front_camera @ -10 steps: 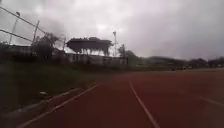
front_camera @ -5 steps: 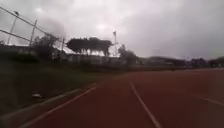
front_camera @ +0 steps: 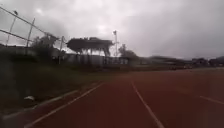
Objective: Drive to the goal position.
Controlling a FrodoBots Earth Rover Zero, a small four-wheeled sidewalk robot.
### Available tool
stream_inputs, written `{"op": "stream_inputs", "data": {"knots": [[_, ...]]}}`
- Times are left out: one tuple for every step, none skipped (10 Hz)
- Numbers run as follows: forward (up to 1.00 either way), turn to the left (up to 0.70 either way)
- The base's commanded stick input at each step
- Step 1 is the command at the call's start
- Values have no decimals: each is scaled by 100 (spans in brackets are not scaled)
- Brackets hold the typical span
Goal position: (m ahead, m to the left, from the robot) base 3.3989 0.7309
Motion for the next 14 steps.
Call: {"op": "stream_inputs", "data": {"knots": [[50,-46],[50,-37],[50,-29],[50,-21],[50,-13],[50,-5],[50,0],[50,0],[50,0],[50,0],[50,0],[50,0],[50,0],[50,0]]}}
